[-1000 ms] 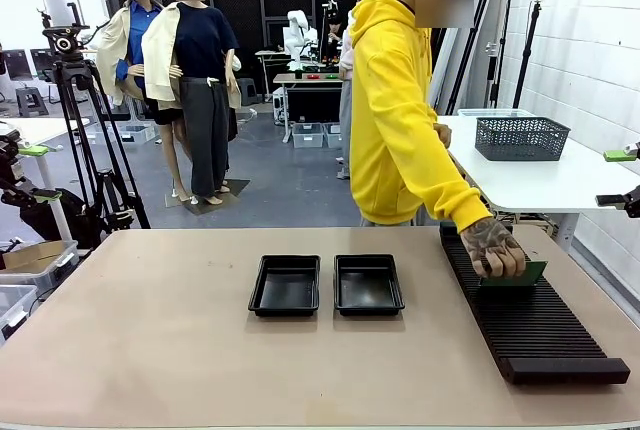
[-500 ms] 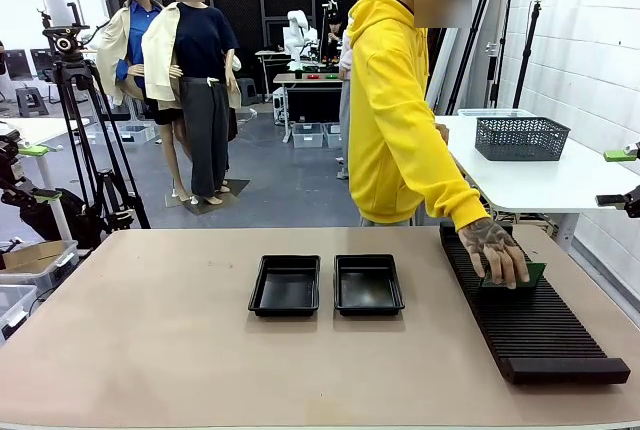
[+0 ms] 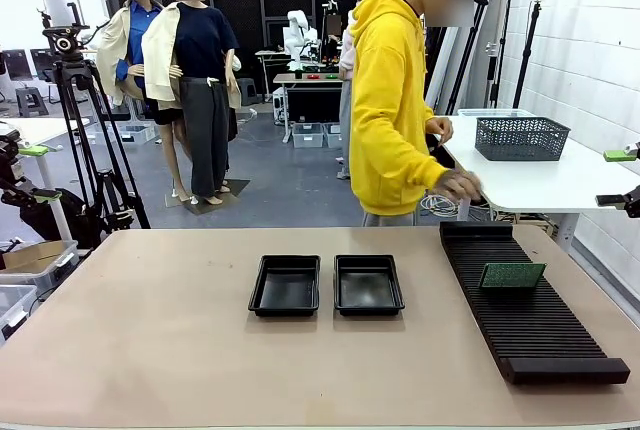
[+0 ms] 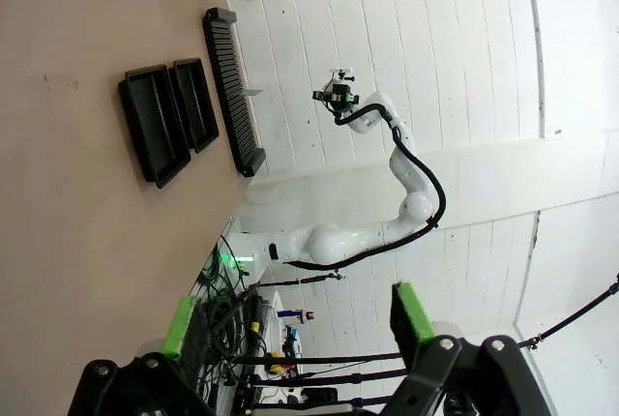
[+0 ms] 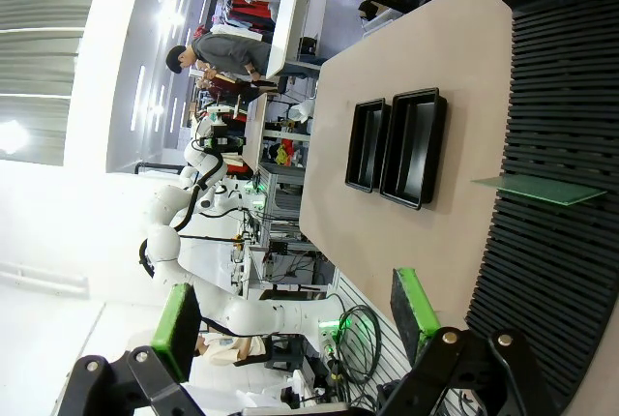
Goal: Inspect and transfer BCBs to ESD trays.
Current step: Pick up the Blank PCB from the PCB Rack and place it in the left ESD tray.
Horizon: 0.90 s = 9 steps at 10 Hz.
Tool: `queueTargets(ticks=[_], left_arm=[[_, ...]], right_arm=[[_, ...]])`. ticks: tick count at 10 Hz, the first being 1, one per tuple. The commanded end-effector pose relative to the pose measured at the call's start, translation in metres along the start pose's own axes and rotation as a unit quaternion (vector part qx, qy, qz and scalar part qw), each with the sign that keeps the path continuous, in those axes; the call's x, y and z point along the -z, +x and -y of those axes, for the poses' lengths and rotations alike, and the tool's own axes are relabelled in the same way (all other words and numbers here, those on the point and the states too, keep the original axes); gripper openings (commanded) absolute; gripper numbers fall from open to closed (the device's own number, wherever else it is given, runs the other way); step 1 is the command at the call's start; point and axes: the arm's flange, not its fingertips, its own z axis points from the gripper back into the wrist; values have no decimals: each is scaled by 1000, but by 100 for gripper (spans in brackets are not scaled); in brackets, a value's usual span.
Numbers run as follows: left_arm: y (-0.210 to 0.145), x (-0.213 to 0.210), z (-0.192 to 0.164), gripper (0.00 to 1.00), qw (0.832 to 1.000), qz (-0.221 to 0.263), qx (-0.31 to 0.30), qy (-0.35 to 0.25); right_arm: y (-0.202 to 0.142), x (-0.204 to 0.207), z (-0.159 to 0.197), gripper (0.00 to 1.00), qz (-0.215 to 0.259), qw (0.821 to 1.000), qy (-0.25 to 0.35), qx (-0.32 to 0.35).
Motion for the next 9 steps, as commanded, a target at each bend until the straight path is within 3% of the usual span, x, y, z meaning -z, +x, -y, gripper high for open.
queueTargets(ticks=[1, 9], left_arm=[[0, -1, 1, 100, 1000, 4, -2, -1], [0, -1, 1, 100, 1000, 4, -2, -1]], right_arm=[[0, 0, 0, 100, 0, 1000, 0, 1], [0, 0, 0, 100, 0, 1000, 0, 1]])
